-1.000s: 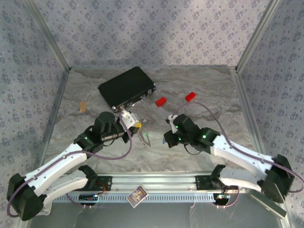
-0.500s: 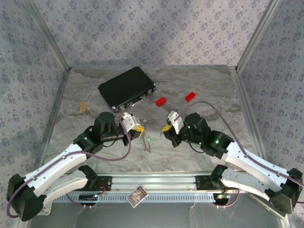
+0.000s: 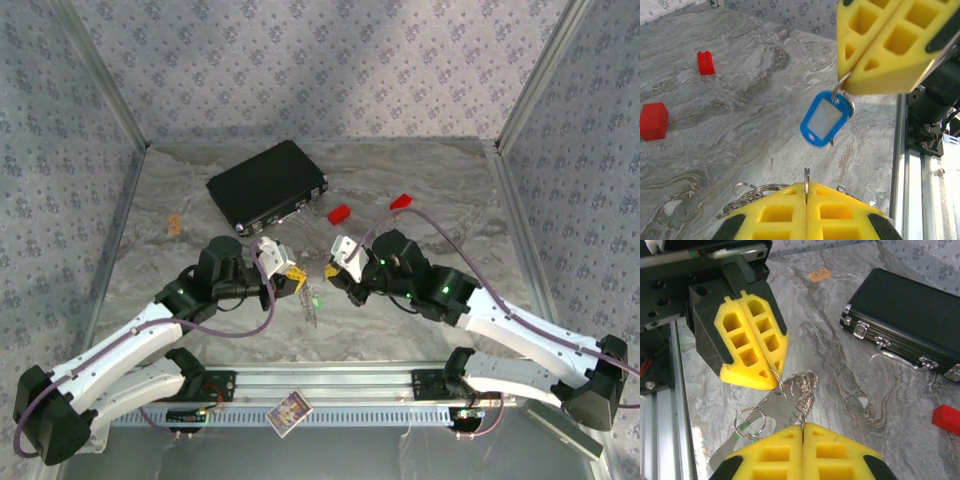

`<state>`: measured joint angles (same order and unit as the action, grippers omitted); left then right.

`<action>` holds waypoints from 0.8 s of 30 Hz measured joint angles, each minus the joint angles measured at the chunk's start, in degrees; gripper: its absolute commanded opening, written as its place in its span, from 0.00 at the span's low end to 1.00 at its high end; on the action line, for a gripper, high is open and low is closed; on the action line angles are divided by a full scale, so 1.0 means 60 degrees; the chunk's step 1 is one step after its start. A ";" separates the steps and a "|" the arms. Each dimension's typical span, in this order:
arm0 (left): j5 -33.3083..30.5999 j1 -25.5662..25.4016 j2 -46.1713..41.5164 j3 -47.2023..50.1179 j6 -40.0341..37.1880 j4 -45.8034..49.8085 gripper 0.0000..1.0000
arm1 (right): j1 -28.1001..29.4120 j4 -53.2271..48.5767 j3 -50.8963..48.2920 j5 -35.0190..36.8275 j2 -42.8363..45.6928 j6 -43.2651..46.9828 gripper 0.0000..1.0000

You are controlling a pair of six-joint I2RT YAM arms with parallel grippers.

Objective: Put the keys on the keyring

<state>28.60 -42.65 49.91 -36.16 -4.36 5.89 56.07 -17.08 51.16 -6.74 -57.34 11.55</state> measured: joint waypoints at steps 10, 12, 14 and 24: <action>0.0098 -0.0036 0.0018 0.0000 0.0109 -0.0004 0.00 | 0.1213 0.0040 0.0321 0.1934 -0.0535 0.1752 0.00; 0.0098 -0.0036 0.0018 0.0000 0.0109 -0.0004 0.00 | 0.1341 0.0058 0.0346 0.2222 -0.0652 0.2014 0.00; 0.0098 -0.0036 0.0018 0.0000 0.0109 -0.0004 0.00 | 0.1406 0.0055 0.0423 0.2415 -0.0809 0.2237 0.00; 0.0095 -0.0036 0.0102 0.0000 0.0106 0.0004 0.00 | 0.1461 0.0036 0.0586 0.2539 -0.1038 0.2517 0.00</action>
<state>29.17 -42.87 50.52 -36.16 -3.73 5.91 64.84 -16.86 54.68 8.49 -63.57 26.65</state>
